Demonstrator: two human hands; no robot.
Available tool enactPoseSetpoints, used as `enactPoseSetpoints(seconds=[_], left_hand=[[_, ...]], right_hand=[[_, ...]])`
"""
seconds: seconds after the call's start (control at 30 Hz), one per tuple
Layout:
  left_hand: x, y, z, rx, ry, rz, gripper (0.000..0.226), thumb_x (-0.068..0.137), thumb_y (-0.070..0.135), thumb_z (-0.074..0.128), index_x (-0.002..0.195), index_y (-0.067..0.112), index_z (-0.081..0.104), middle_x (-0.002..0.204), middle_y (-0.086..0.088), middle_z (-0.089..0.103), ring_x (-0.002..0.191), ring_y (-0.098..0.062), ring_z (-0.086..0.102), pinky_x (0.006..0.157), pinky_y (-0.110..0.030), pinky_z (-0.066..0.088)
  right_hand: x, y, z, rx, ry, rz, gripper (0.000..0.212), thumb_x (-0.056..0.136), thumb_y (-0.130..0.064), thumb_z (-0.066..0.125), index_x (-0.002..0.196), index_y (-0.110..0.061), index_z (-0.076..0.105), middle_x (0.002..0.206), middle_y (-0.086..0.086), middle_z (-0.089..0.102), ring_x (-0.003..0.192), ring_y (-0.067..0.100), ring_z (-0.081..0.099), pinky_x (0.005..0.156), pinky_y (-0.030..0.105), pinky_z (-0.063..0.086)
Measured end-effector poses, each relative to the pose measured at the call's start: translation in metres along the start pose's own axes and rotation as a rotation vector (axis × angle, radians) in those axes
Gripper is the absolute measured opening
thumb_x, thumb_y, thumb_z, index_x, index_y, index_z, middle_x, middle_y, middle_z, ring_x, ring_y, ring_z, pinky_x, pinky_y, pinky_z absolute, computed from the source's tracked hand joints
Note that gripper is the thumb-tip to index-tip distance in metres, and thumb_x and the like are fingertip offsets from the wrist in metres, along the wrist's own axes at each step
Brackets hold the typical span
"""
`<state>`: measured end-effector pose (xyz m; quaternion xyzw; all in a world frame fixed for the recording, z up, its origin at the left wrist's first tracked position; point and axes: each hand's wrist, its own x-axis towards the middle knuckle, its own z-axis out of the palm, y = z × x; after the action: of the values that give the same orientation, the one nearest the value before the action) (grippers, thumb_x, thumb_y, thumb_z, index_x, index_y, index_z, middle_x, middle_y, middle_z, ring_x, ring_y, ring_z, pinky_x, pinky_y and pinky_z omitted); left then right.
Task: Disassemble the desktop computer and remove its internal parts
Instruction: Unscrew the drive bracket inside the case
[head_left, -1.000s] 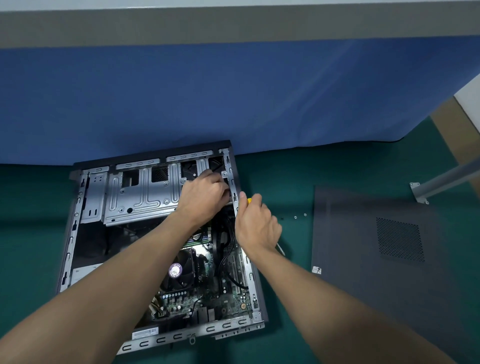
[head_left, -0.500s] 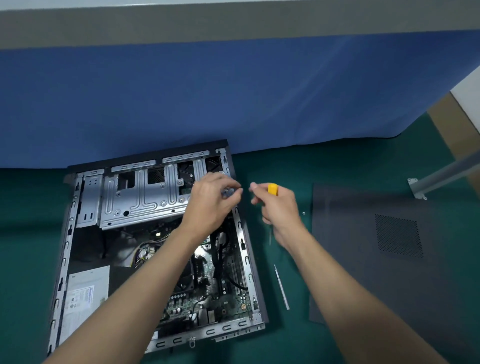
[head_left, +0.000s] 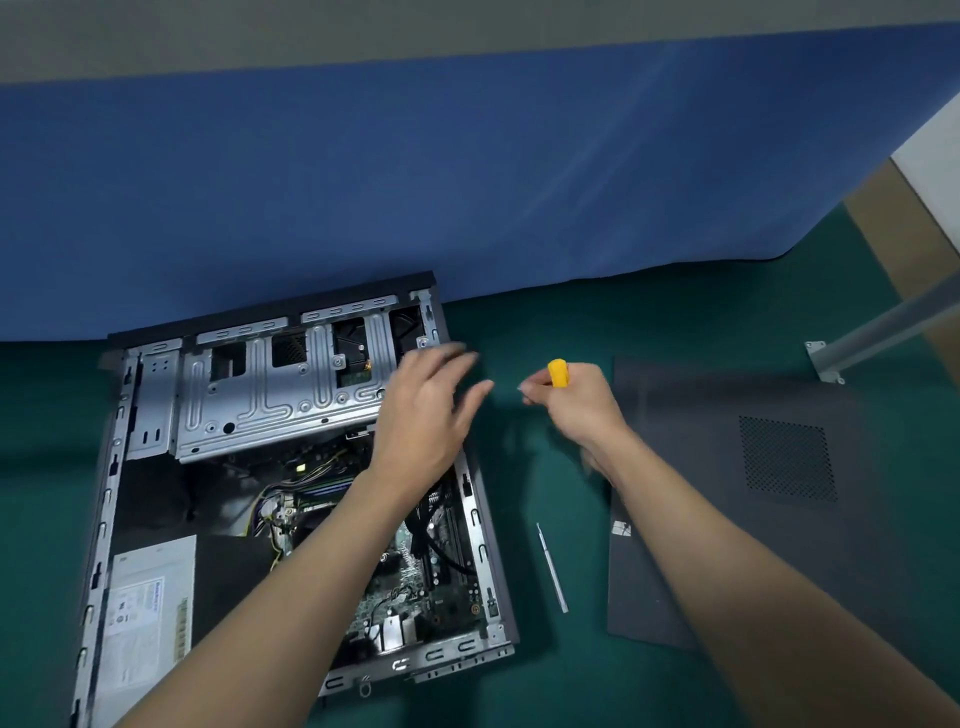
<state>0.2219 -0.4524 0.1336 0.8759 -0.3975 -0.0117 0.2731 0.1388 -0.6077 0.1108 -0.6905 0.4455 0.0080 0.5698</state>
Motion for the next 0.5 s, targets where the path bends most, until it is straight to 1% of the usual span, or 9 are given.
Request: enactPoseSetpoints(seconds=[0.03, 0.07, 0.1, 0.17, 0.2, 0.27, 0.33, 0.43, 0.5], left_hand=[[-0.004, -0.009, 0.001, 0.081, 0.006, -0.078, 0.042, 0.095, 0.034, 0.059, 0.127, 0.008, 0.061, 0.133, -0.011, 0.056, 0.122, -0.030, 0.048, 0.102, -0.039, 0.037], [-0.009, -0.018, 0.001, 0.164, -0.020, -0.166, 0.047, 0.097, 0.041, 0.051, 0.135, 0.014, 0.054, 0.144, -0.011, 0.047, 0.131, -0.032, 0.040, 0.107, -0.043, 0.032], [-0.014, -0.028, 0.001, 0.235, -0.077, -0.250, 0.052, 0.098, 0.048, 0.042, 0.143, 0.021, 0.044, 0.152, -0.011, 0.034, 0.139, -0.033, 0.028, 0.111, -0.046, 0.025], [-0.026, -0.045, 0.001, 0.288, -0.210, -0.359, 0.059, 0.097, 0.059, 0.023, 0.151, 0.037, 0.024, 0.161, -0.007, 0.012, 0.148, -0.031, 0.003, 0.117, -0.047, 0.009], [-0.031, -0.051, 0.002, 0.280, -0.258, -0.376, 0.060, 0.095, 0.063, 0.016, 0.151, 0.043, 0.016, 0.162, -0.004, 0.005, 0.148, -0.028, -0.006, 0.118, -0.045, 0.002], [-0.035, -0.060, 0.001, 0.267, -0.303, -0.355, 0.060, 0.092, 0.066, 0.009, 0.149, 0.049, 0.010, 0.162, 0.000, 0.000, 0.147, -0.023, -0.015, 0.117, -0.041, -0.005], [-0.036, -0.064, -0.002, 0.273, -0.329, -0.330, 0.058, 0.092, 0.066, 0.009, 0.149, 0.051, 0.007, 0.162, 0.002, -0.002, 0.146, -0.023, -0.016, 0.115, -0.038, -0.009], [-0.035, -0.064, -0.003, 0.297, -0.353, -0.320, 0.055, 0.095, 0.063, 0.012, 0.148, 0.052, 0.005, 0.161, 0.002, -0.003, 0.146, -0.024, -0.017, 0.113, -0.036, -0.011], [-0.035, -0.063, -0.003, 0.295, -0.369, -0.321, 0.054, 0.096, 0.062, 0.013, 0.148, 0.052, 0.004, 0.161, 0.002, -0.005, 0.146, -0.023, -0.018, 0.113, -0.036, -0.011]], right_hand=[[0.006, 0.004, 0.004, -0.245, 0.087, -0.030, 0.012, 0.086, -0.019, 0.063, 0.075, -0.014, 0.065, 0.082, 0.006, 0.067, 0.071, 0.025, 0.060, 0.064, 0.031, 0.048], [0.011, 0.009, 0.008, -0.448, 0.125, -0.052, 0.015, 0.086, -0.020, 0.058, 0.073, -0.013, 0.059, 0.085, 0.009, 0.065, 0.078, 0.033, 0.059, 0.068, 0.033, 0.048], [0.015, 0.015, 0.015, -0.602, 0.122, -0.085, 0.015, 0.087, -0.019, 0.055, 0.074, -0.012, 0.054, 0.089, 0.012, 0.063, 0.082, 0.037, 0.059, 0.068, 0.034, 0.046], [0.023, 0.026, 0.029, -0.819, 0.076, -0.180, 0.006, 0.086, -0.013, 0.051, 0.081, -0.013, 0.055, 0.097, 0.014, 0.062, 0.088, 0.040, 0.060, 0.066, 0.034, 0.040], [0.026, 0.031, 0.036, -0.900, 0.060, -0.235, 0.009, 0.084, -0.010, 0.051, 0.086, -0.011, 0.059, 0.099, 0.013, 0.062, 0.090, 0.039, 0.060, 0.066, 0.034, 0.038], [0.032, 0.041, 0.046, -1.004, 0.053, -0.326, 0.018, 0.082, -0.007, 0.050, 0.095, -0.010, 0.063, 0.101, 0.012, 0.060, 0.089, 0.039, 0.062, 0.064, 0.035, 0.036], [0.037, 0.049, 0.053, -1.066, 0.045, -0.369, 0.020, 0.081, -0.005, 0.050, 0.097, -0.009, 0.062, 0.100, 0.012, 0.060, 0.087, 0.039, 0.063, 0.063, 0.035, 0.035], [0.042, 0.058, 0.056, -1.128, -0.004, -0.341, 0.021, 0.082, -0.005, 0.050, 0.099, -0.009, 0.062, 0.104, 0.012, 0.061, 0.091, 0.038, 0.062, 0.065, 0.035, 0.036], [0.044, 0.061, 0.053, -1.097, -0.025, -0.312, 0.020, 0.083, -0.010, 0.051, 0.100, -0.010, 0.061, 0.107, 0.013, 0.062, 0.094, 0.038, 0.062, 0.067, 0.035, 0.036]])
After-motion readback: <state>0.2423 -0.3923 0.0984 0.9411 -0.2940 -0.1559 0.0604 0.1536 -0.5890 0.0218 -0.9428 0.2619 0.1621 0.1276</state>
